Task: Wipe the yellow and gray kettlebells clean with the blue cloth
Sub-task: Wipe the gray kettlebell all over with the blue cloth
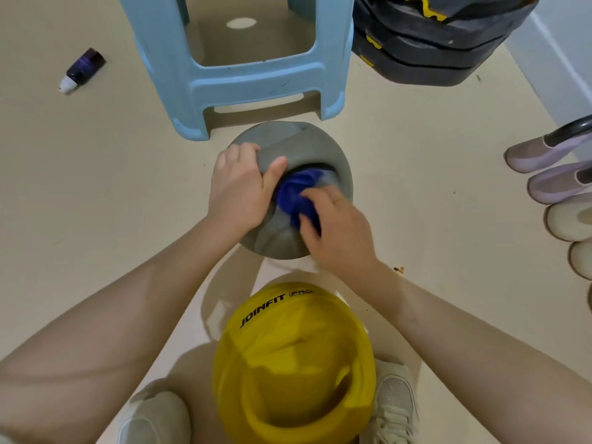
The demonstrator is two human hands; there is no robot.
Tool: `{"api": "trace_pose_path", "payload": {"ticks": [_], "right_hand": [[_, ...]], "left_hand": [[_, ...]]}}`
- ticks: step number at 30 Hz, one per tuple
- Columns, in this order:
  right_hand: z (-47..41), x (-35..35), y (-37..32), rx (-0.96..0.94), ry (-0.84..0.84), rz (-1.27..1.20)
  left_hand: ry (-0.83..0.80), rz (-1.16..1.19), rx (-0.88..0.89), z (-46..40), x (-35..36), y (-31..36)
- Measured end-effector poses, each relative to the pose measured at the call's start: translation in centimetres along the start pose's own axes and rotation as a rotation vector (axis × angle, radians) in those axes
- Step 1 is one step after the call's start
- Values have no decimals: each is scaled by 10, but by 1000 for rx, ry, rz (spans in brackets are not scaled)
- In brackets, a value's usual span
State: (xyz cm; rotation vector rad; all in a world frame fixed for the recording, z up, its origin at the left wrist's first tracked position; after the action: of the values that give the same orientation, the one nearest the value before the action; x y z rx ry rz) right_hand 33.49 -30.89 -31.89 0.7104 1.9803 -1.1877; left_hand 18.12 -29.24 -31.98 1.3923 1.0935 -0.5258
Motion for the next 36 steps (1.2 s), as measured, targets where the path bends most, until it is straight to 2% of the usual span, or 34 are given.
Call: {"api": "trace_pose_path", "payload": {"ticks": [2, 4, 8, 9, 12, 14, 15, 18, 19, 21, 24, 25, 28, 29, 32, 36], "right_hand": [[-9, 4, 0, -120, -52, 84], [-28, 4, 16, -122, -16, 182], [-32, 0, 34, 149, 38, 159], [-26, 2, 30, 150, 27, 135], [-14, 0, 12, -70, -120, 19], [-18, -6, 21, -190, -201, 31], [-24, -8, 32, -171, -193, 84], [-33, -12, 70, 205, -47, 196], [-28, -11, 69, 262, 0, 177], [-19, -6, 48, 143, 24, 97], [-8, -6, 29, -168, -108, 1], [-14, -8, 37, -178, -125, 44], [-23, -14, 62, 118, -16, 180], [-18, -13, 57, 126, 8, 171], [7, -4, 17, -165, -97, 65], [6, -9, 8, -384, -250, -13]], "left_hand": [[-1, -37, 51, 0, -2, 0], [2, -70, 109, -3, -4, 3], [10, -85, 118, -5, 0, 16], [24, -97, 112, -2, 1, 19], [11, -143, 131, 6, 5, 24], [-12, -154, 140, 6, 6, 25], [-19, -146, 129, 5, 6, 26], [-11, -119, 75, 1, 8, 29], [-3, -123, 74, 0, 10, 30], [17, -125, 82, 2, 10, 27], [30, -105, 124, 4, 6, 19], [23, -98, 138, 4, 6, 18], [18, -79, 123, 4, 7, 20], [23, -83, 110, 3, 8, 22], [21, -119, 102, 1, 9, 22], [-50, -117, 179, 0, 2, 14]]}}
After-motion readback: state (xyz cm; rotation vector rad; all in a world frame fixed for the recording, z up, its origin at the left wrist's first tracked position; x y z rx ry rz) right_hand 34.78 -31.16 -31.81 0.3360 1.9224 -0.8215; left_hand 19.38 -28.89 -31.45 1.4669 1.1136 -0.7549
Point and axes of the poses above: each hand's wrist, its own z-axis away from the middle knuckle, its own x-axis out of the palm, y = z × x, the point moved 3 cm from there along -z, towards the middle knuckle, and after that the axes turned 10 degrees about y, right-handed, at the moved point
